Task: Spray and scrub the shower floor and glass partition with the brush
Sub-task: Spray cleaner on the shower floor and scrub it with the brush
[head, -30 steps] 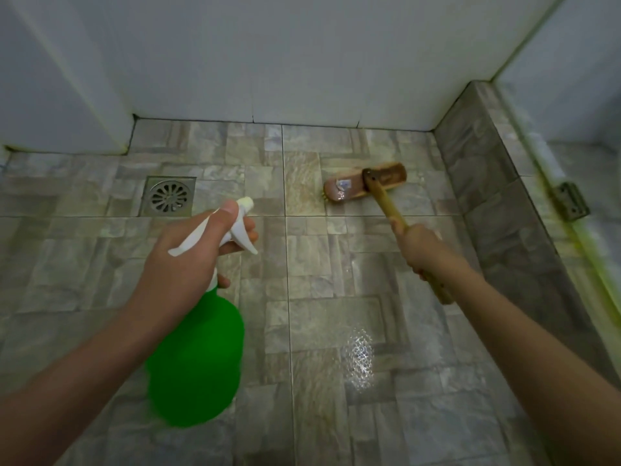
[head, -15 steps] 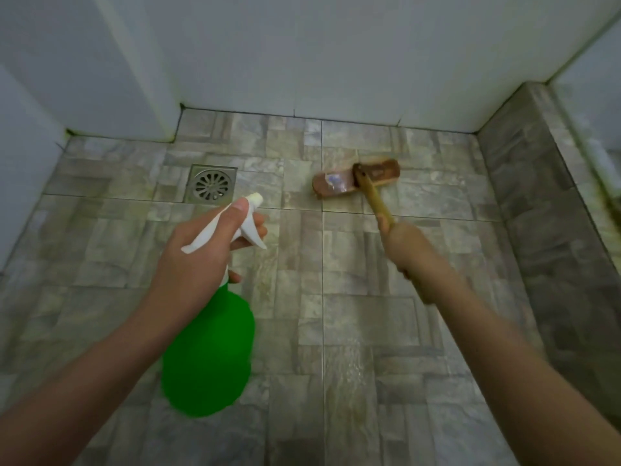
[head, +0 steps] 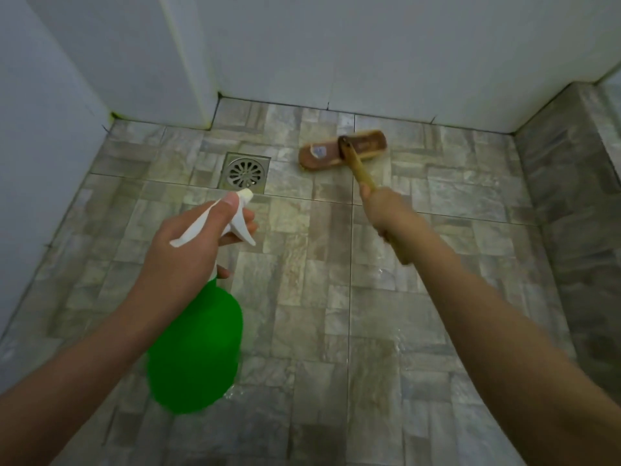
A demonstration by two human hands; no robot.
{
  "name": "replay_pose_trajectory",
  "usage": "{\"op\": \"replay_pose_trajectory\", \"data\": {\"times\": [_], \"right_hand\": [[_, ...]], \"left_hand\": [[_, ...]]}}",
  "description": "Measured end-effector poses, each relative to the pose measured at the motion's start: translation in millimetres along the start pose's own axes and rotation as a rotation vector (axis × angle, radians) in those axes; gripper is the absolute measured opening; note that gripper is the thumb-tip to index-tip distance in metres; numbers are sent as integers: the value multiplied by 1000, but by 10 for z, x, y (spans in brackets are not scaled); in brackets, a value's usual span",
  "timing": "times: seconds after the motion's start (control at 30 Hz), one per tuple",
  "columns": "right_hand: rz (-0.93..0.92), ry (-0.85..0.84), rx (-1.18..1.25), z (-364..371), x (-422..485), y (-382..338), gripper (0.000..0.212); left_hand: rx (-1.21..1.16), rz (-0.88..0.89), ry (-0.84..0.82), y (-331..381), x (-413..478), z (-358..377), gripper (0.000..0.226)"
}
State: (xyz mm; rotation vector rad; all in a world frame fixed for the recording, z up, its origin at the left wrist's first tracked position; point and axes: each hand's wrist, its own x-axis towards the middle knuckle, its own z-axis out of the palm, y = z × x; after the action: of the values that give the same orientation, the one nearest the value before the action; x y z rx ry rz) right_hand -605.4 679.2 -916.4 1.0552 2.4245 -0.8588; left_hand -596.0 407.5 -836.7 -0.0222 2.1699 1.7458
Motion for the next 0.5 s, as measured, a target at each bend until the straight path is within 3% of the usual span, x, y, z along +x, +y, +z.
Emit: {"op": "replay_pose_trajectory", "data": {"times": [0.1, 0.3, 0.5], "right_hand": [[-48, 1, 51, -40, 265, -330, 52], [-68, -99, 16, 443, -441, 137, 51], [-239, -103, -45, 419, 142, -993, 51]], "left_hand": [[33, 0, 10, -34, -9, -66, 27], [0, -33, 68, -46, -30, -280, 26], [29, -27, 77, -109, -50, -388, 30]]}}
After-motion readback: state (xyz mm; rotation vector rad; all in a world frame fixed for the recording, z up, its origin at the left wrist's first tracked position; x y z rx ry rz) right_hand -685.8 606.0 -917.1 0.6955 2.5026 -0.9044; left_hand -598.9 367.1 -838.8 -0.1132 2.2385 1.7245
